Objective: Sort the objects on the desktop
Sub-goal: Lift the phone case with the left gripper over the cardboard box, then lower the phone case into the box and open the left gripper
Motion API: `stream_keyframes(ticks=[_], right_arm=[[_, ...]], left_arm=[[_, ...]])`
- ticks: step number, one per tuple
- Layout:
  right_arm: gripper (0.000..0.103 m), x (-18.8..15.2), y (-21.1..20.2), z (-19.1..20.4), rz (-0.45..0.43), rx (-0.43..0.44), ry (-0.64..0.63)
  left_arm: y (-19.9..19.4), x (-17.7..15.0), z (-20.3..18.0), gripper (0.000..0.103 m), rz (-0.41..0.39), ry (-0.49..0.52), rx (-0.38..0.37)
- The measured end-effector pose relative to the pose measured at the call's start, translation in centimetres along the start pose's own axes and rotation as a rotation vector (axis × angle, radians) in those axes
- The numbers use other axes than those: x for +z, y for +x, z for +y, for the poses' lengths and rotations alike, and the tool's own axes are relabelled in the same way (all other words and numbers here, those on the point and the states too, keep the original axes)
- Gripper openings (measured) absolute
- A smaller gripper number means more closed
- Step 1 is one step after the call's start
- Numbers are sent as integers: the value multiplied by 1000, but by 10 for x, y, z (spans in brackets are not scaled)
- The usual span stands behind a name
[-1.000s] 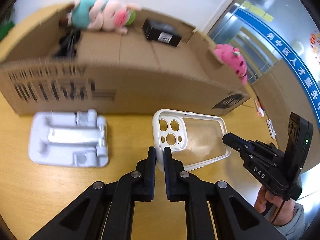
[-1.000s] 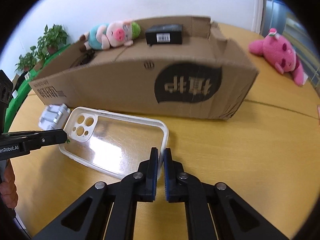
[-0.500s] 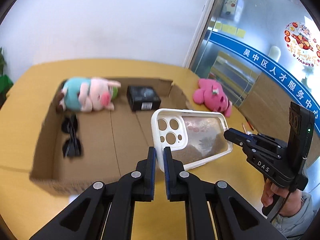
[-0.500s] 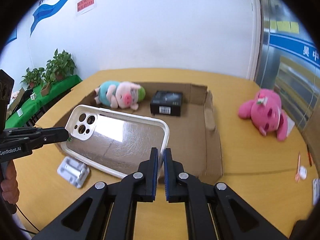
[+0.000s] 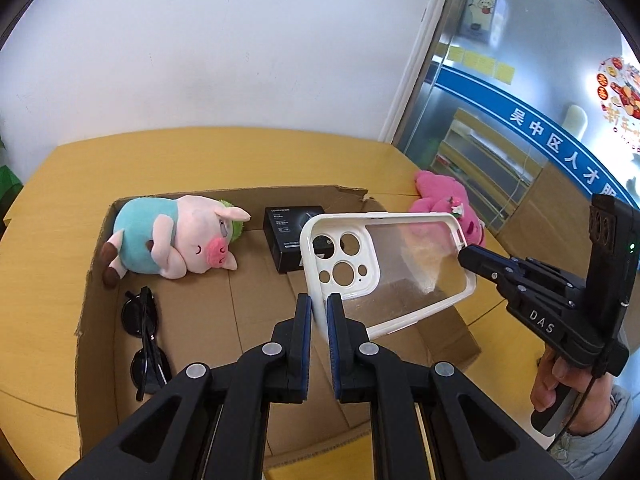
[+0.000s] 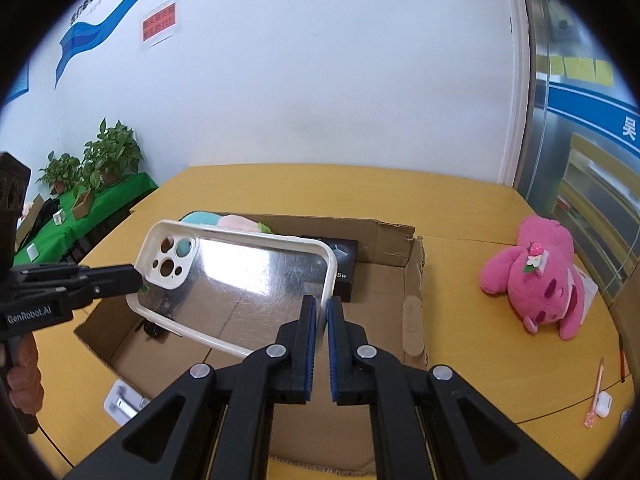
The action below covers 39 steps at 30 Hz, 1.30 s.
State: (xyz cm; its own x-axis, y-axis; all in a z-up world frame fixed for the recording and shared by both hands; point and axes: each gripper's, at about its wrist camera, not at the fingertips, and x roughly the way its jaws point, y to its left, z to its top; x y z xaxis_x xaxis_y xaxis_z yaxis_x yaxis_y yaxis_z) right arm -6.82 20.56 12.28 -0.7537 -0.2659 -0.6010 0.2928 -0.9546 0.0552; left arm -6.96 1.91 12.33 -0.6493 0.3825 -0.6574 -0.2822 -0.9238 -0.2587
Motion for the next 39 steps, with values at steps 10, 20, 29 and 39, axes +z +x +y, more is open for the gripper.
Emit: stream_keyframes(ticks=[10, 20, 29, 39], right_arm=[[5, 29, 71, -28, 111, 24, 62], [5, 17, 124, -43, 217, 12, 79], [4, -12, 195, -56, 484, -6, 138], [4, -31, 212, -57, 573, -64, 116]], left_arm=[[73, 28, 20, 7, 119, -64, 10], [123, 34, 36, 6, 221, -103, 19], [175, 13, 44, 5, 356, -126, 59], [199, 1, 42, 5, 436, -156, 69]])
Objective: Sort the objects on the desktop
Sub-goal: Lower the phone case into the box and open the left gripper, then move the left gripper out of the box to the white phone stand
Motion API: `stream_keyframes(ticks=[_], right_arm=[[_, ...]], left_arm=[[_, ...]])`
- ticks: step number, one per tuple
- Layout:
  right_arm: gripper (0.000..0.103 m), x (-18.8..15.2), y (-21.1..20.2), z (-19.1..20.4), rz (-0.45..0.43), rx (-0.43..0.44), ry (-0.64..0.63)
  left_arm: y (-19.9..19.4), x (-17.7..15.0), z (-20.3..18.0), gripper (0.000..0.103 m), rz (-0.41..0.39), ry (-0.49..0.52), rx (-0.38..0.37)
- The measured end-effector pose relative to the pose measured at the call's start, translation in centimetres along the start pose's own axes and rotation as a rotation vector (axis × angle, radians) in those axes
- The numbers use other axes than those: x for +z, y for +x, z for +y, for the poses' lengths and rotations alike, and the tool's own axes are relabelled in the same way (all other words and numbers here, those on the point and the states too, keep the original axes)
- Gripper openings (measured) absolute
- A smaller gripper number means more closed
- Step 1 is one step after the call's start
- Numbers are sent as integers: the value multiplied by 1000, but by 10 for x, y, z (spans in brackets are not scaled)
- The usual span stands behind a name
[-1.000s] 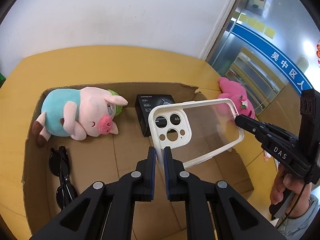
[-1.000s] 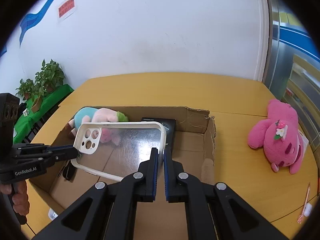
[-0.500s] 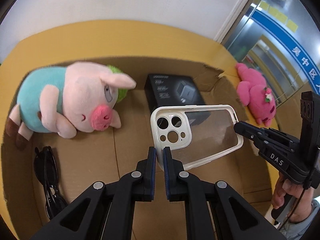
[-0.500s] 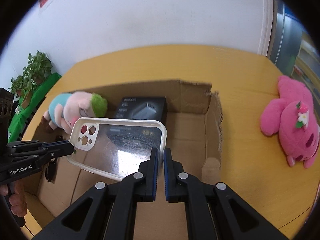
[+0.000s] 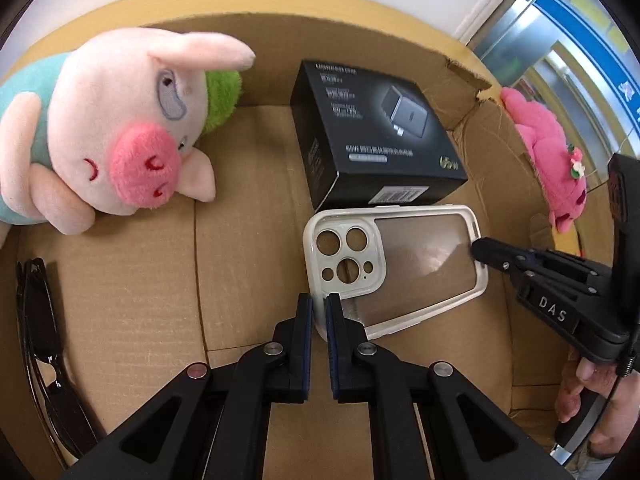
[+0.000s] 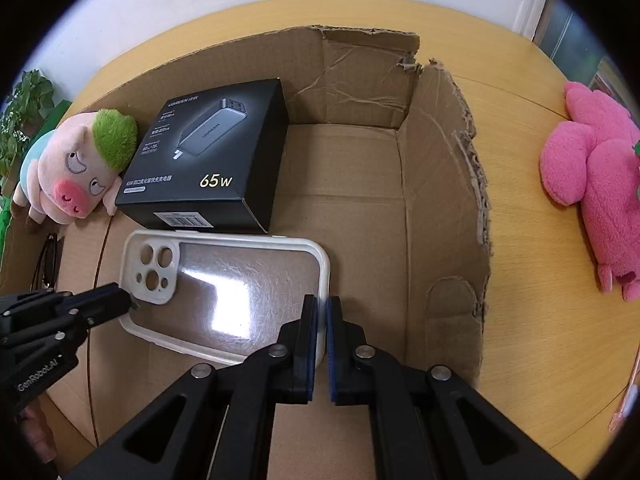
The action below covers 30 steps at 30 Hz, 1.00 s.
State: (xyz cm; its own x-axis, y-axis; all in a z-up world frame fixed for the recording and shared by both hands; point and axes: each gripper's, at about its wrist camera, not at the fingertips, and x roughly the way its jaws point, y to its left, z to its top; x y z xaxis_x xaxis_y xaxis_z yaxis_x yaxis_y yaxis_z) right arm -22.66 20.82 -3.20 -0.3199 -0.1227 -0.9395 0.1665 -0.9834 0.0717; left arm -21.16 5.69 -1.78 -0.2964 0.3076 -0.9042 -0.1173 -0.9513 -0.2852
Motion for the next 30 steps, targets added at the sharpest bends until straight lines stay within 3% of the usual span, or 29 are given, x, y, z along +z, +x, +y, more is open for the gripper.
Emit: stream_keyframes(ticks=[5, 6, 7, 8, 9, 13, 17, 20, 24, 30], right_arm=[[8, -8, -19, 9, -73, -25, -29], [22, -11, -29, 13, -104, -37, -42], [34, -16, -42, 17, -145, -41, -59], [60, -24, -56, 22, -193, -33, -78], [76, -32, -69, 25, -234, -24, -93], [78, -69, -114, 41, -356, -23, -146], [79, -105, -138, 42, -434, -21, -77], [79, -123, -142, 38, -469, -4, 28], [79, -138, -147, 48, -480, -60, 24], [79, -153, -163, 55, -513, -100, 6]], left_arm=[[-20, -8, -6, 12, -35, 28, 5], [-26, -10, -6, 16, -51, 36, 7], [-37, -14, -7, 32, -82, 48, 17], [-52, -20, -9, 48, -135, 61, 35], [-64, -24, -11, 54, -185, 71, 51], [-131, -56, -17, 75, -426, 99, 109], [-191, -111, -18, 93, -669, 61, 122], [-212, -143, -24, 95, -772, 90, 153], [-217, -161, -34, 95, -801, 132, 236], [-229, -182, -28, 95, -800, 122, 233]])
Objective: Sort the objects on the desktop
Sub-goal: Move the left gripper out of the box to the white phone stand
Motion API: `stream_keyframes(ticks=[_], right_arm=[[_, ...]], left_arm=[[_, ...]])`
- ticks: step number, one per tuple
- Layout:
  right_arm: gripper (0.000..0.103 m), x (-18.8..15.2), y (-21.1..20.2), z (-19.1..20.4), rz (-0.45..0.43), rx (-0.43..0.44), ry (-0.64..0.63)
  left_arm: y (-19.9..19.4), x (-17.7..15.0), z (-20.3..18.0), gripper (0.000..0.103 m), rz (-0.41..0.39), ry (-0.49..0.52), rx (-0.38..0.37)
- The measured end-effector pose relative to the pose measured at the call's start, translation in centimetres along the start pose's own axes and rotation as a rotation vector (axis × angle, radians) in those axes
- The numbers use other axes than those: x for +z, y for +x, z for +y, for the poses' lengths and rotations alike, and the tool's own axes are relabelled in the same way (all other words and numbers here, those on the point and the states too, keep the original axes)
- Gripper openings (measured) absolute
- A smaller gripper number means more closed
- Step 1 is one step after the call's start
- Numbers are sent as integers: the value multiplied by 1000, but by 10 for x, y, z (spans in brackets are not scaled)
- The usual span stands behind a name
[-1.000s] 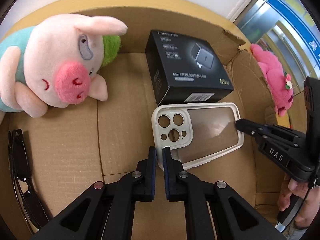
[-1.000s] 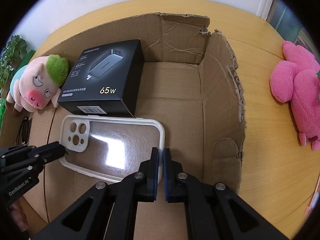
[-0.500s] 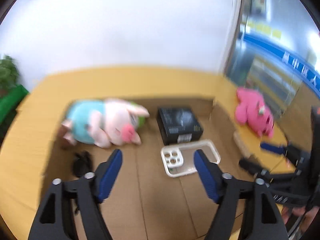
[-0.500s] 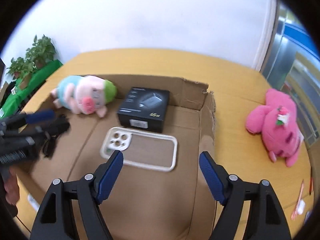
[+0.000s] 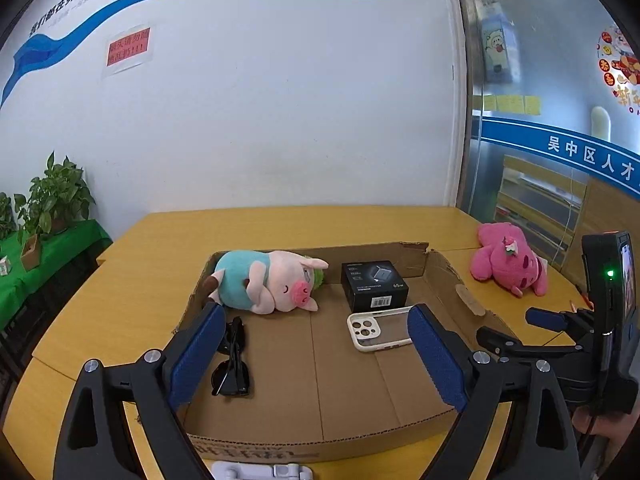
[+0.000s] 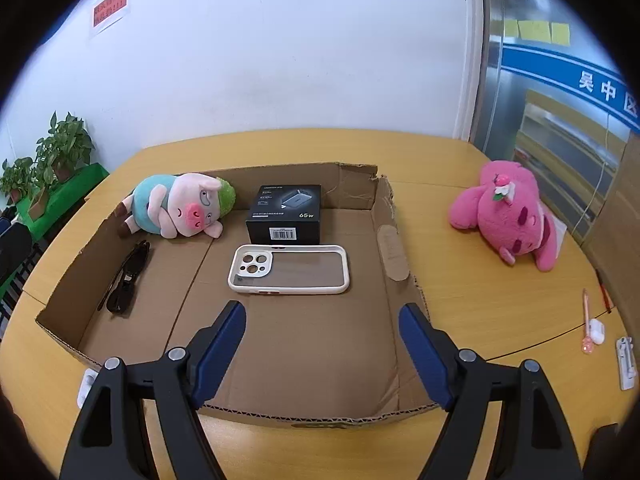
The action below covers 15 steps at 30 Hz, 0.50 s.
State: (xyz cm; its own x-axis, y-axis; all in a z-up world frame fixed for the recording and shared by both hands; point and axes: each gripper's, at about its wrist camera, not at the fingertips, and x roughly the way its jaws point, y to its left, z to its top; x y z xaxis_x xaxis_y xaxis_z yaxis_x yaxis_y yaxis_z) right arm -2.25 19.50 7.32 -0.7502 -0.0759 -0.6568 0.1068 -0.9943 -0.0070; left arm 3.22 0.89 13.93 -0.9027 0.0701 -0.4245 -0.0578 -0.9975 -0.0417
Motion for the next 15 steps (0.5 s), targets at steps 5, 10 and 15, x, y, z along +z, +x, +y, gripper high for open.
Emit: stream_keyframes(ticks=[5, 10, 15], right_arm=[[79, -5, -10, 3, -6, 4, 0], [79, -7, -15, 8, -11, 7, -9], [79, -11, -14, 14, 3, 37, -8]], left_arm=[[-5, -4, 10, 95, 3, -24, 11], [-8, -9, 16, 95, 16, -26, 8], [-7, -17, 29, 95, 54, -31, 6]])
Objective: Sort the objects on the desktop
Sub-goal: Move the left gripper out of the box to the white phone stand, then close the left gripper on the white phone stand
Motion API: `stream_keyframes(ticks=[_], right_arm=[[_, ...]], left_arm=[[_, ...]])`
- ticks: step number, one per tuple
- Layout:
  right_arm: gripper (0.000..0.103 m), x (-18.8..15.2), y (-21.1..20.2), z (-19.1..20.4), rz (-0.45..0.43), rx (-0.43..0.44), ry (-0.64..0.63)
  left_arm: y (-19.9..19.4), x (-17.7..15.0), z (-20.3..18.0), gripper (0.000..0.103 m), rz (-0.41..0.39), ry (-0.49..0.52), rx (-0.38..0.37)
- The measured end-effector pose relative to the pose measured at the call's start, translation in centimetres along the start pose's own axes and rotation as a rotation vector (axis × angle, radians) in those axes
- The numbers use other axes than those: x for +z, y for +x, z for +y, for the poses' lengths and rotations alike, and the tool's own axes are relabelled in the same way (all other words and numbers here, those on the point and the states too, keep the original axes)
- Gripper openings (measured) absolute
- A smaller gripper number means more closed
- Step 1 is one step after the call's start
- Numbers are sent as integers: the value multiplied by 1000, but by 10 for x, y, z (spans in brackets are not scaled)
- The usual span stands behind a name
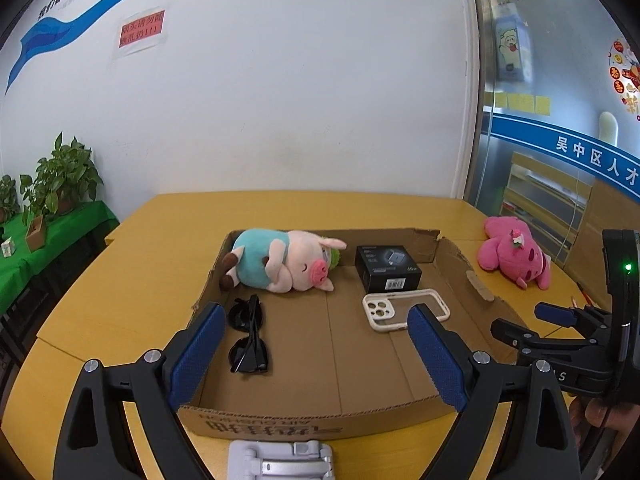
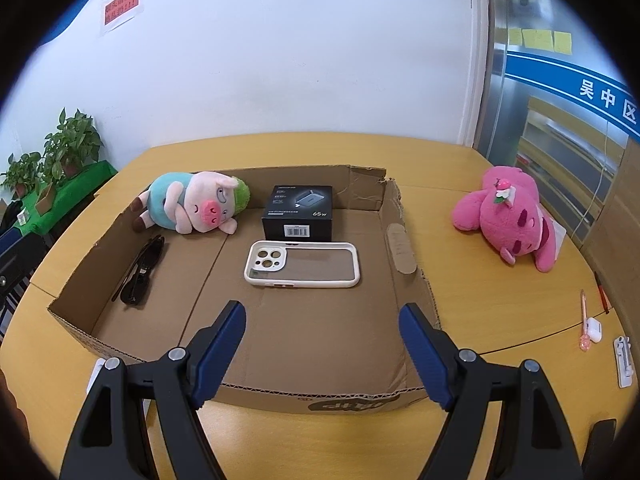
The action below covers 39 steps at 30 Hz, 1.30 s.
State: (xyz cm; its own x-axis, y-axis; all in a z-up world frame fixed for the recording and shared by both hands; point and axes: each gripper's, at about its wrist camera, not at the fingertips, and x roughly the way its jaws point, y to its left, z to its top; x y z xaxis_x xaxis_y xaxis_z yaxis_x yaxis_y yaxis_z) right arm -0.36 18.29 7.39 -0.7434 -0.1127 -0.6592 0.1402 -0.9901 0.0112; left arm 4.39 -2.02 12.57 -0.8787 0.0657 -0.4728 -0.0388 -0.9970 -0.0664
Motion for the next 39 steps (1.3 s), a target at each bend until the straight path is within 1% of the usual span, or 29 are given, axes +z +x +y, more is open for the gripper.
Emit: stream_keyframes(ticks=[2, 4, 7, 11, 14, 19, 22, 25, 27, 28, 29, 30, 31, 32, 33, 34, 35, 36, 37, 38, 39], right_arm=[[79, -4, 0, 6, 7, 28, -11], [79, -11, -1, 13, 21, 76, -27], [79, -29, -1, 31, 68, 198, -57], [79, -65, 10, 73, 163, 362, -142], [79, -81, 27, 93, 241, 459, -103], [79, -95, 51, 111, 292, 462, -75], [79, -100, 61, 121, 310, 460, -83], [79, -103, 64, 127, 309, 462, -95], [79, -104, 64, 133, 285, 451, -123], [79, -104, 64, 136, 278, 452, -136], [79, -105, 63, 138, 273, 453, -142], [79, -105, 64, 140, 272, 455, -145], [79, -106, 63, 141, 268, 449, -150], [78, -107, 62, 143, 260, 436, -164], [75, -109, 61, 145, 252, 420, -182], [73, -111, 60, 147, 242, 399, -207], [71, -112, 59, 150, 232, 390, -227], [66, -113, 58, 150, 229, 399, -226], [63, -114, 57, 150, 229, 408, -221], [58, -114, 56, 151, 228, 414, -224], [50, -114, 55, 151, 228, 430, -225]], left_arm=[[0, -6, 11, 95, 31, -13, -8], [0, -16, 25, 95, 71, -32, -12], [2, -35, 46, 95, 129, -49, -8], [11, -63, 71, 95, 204, -81, 15], [21, -83, 83, 95, 261, -96, 4], [38, -110, 87, 95, 345, -64, -15], [49, -122, 86, 94, 391, -51, -29], [57, -129, 87, 94, 417, -59, -49], [63, -133, 89, 94, 439, -64, -37], [65, -134, 90, 91, 444, -68, -42], [66, -136, 91, 85, 450, -73, -55], [68, -138, 92, 83, 461, -79, -70], [68, -139, 94, 79, 462, -96, -95], [68, -141, 96, 75, 466, -119, -123], [68, -142, 97, 73, 468, -133, -142], [69, -143, 96, 67, 474, -140, -161], [69, -146, 95, 61, 483, -143, -181], [68, -147, 93, 56, 488, -139, -199], [67, -149, 87, 51, 488, -100, -183], [65, -149, 82, 51, 479, -56, -165], [64, -149, 81, 51, 475, -53, -158]])
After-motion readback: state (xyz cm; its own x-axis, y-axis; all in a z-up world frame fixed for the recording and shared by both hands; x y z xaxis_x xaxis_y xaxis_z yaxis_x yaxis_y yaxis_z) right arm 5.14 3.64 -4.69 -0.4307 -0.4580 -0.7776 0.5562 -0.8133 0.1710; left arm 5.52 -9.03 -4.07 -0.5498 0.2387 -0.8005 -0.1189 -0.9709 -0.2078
